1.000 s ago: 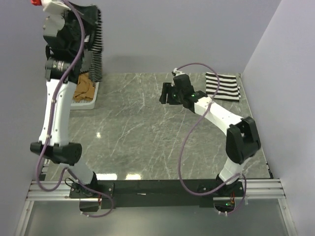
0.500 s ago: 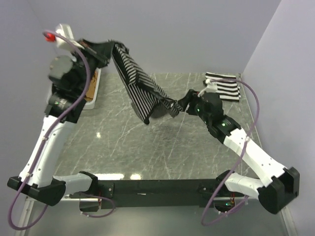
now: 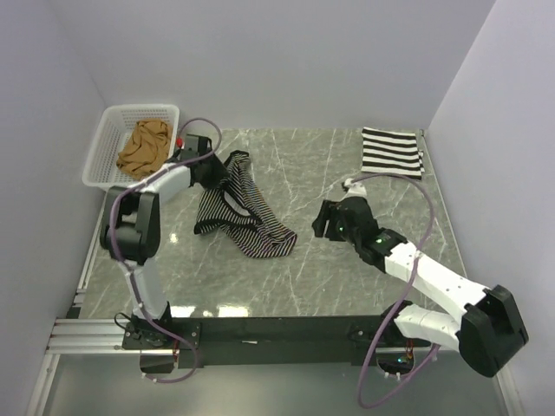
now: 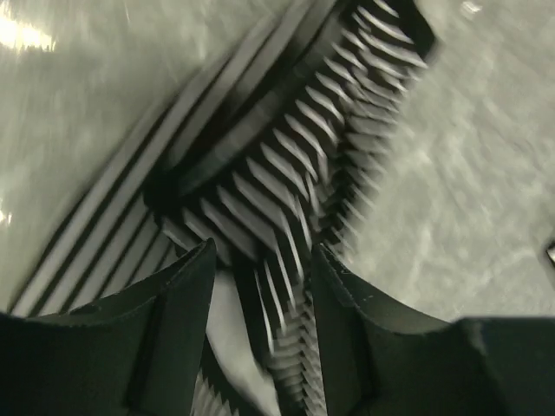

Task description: Fold and stack the tank tops

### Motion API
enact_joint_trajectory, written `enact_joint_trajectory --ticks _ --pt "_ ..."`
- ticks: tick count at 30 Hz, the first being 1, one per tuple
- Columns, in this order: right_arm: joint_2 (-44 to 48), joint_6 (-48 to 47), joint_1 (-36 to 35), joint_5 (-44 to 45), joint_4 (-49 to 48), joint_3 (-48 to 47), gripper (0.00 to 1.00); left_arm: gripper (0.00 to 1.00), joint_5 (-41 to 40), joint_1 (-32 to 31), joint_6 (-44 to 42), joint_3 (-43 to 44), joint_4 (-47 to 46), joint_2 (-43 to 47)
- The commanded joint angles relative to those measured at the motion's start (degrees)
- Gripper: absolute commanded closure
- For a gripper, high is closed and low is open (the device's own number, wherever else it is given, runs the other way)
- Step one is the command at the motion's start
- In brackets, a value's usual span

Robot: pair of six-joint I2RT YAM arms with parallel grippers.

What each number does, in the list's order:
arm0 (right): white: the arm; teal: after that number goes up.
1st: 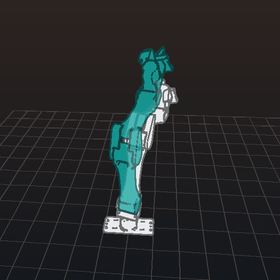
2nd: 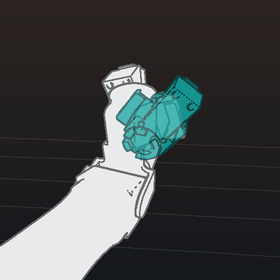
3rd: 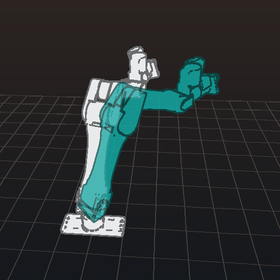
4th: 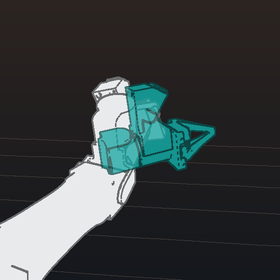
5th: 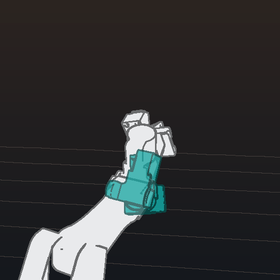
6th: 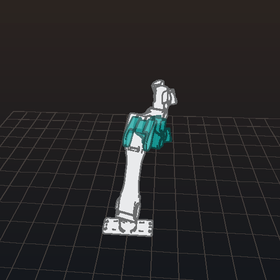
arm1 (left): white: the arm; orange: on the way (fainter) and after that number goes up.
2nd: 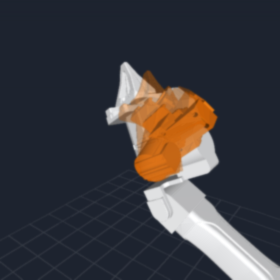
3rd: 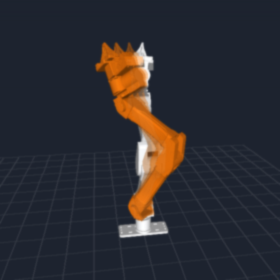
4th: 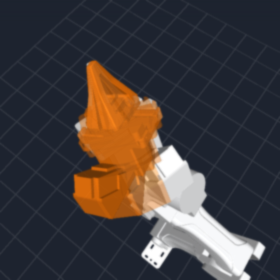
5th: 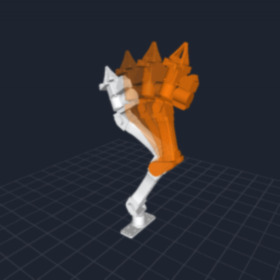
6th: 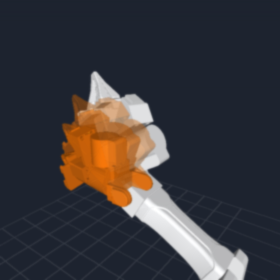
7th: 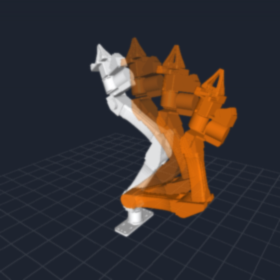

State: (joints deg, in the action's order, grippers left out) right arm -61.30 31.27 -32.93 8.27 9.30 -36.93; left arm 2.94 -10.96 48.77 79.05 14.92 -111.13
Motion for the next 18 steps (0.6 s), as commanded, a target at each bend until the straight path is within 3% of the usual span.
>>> enact_joint_trajectory --ticks 1,5,11,18 --pt "-3.8 -3.5 -3.2 -3.3 -6.4 -0.2 0.32 0.47 -6.2 -3.2 2.9 -4.4 -3.8 19.2" --pt "-10.8 -6.7 -10.1 -1.3 -8.2 -5.6 0.34 0.52 -12.4 -4.3 8.8 -16.0 -2.1 33.3" --pt "-22.5 -10.5 -17.0 3.8 -6.8 -16.1 0.36 0.58 -13.5 -8.6 16.2 -33.9 -2.5 49.7" --pt "-33.0 -12.5 -21.1 9.8 -1.0 -25.9 0.38 0.6 -10.5 -10.0 18.5 -45.5 -3.6 58.2"
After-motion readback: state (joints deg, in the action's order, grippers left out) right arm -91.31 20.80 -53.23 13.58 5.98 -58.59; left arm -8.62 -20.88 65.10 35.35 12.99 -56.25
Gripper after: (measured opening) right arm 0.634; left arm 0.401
